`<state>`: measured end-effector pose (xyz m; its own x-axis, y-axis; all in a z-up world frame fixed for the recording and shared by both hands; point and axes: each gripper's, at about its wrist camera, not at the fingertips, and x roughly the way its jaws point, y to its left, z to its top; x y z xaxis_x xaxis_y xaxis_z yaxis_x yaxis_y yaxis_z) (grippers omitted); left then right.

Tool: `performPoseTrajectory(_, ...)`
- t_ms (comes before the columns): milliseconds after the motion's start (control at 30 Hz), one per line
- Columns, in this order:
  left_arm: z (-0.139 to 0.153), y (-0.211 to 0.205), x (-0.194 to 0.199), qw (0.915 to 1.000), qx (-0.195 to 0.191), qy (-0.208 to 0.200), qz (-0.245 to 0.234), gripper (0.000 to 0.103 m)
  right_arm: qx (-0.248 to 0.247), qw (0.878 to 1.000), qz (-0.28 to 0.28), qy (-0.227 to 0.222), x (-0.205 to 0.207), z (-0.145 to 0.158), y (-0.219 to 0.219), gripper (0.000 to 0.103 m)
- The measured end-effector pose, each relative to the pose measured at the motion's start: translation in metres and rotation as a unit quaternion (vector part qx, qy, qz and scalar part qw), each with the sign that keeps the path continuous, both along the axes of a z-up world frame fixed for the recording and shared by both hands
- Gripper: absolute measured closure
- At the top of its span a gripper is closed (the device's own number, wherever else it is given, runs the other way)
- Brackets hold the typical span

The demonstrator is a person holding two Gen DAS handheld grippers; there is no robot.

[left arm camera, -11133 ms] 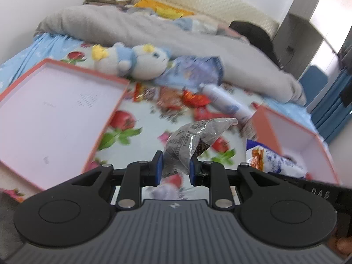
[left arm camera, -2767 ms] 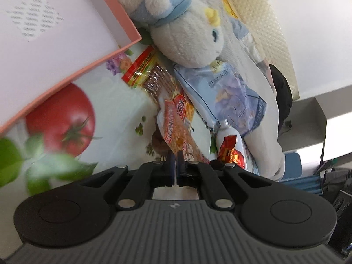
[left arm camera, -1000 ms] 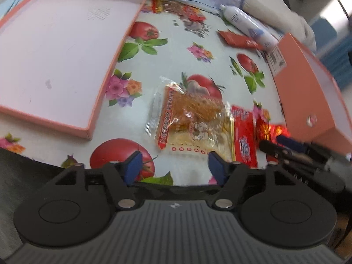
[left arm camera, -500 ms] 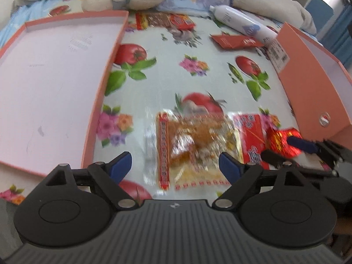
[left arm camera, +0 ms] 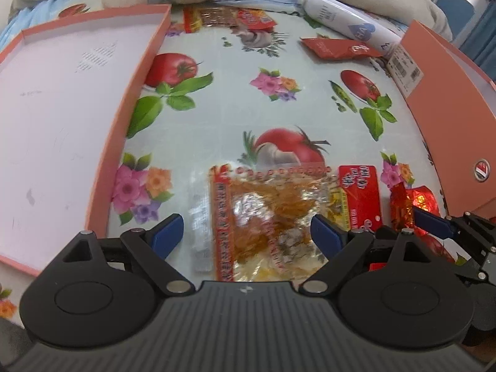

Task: Organize snacks

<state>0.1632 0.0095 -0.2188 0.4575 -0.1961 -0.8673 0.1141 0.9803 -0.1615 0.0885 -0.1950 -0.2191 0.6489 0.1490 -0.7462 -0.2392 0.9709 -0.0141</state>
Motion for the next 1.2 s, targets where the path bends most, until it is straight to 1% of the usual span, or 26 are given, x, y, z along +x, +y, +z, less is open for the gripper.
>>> performPoseTrajectory(233,-0.003,-0.004,-0.001,0.9999,0.001,-0.008,0.010,0.014,0.001,1.000,0.019,0.003,-0.001,-0.002,0.010,0.058)
performPoseTrajectory(300,-0.003,-0.008,-0.002,0.9997,0.021,-0.010,0.003,0.019,-0.001,1.000,0.025,0.002,-0.002,-0.003,0.014,0.058)
performPoseTrajectory(367,-0.004,-0.012,-0.003,0.9993,0.036,-0.011,-0.002,0.021,0.000,1.000,0.031,0.002,-0.003,-0.004,0.017,0.058)
performPoseTrajectory(467,-0.004,-0.015,-0.002,0.9988,0.047,-0.013,-0.005,0.026,0.004,0.999,0.039,0.003,-0.003,-0.004,0.020,0.058)
performPoseTrajectory(567,-0.003,-0.020,-0.003,0.9985,0.052,-0.015,-0.010,0.034,0.000,0.999,0.045,0.000,-0.003,-0.005,0.023,0.058)
performPoseTrajectory(633,-0.003,-0.024,-0.003,0.9980,0.058,-0.019,-0.014,0.037,0.001,0.999,0.047,0.000,-0.003,-0.006,0.023,0.058)
performPoseTrajectory(667,-0.002,-0.026,-0.004,0.9979,0.059,-0.020,-0.016,0.041,0.002,0.999,0.048,0.000,-0.003,-0.006,0.022,0.058)
performPoseTrajectory(700,-0.002,-0.027,-0.004,0.9979,0.059,-0.021,-0.017,0.045,0.003,0.999,0.049,-0.001,-0.003,-0.006,0.022,0.058)
performPoseTrajectory(867,0.003,-0.027,-0.006,0.9984,0.048,-0.025,-0.018,0.059,0.006,0.999,0.039,-0.004,-0.004,-0.004,0.022,0.060)
performPoseTrajectory(1067,0.008,-0.025,-0.010,0.9994,0.018,-0.026,-0.014,0.065,0.015,1.000,0.021,-0.004,-0.004,0.007,0.017,0.060)
performPoseTrajectory(1200,0.015,-0.026,-0.015,0.9993,0.007,-0.035,-0.009,0.067,0.006,1.000,0.022,-0.008,-0.009,0.016,0.017,0.060)
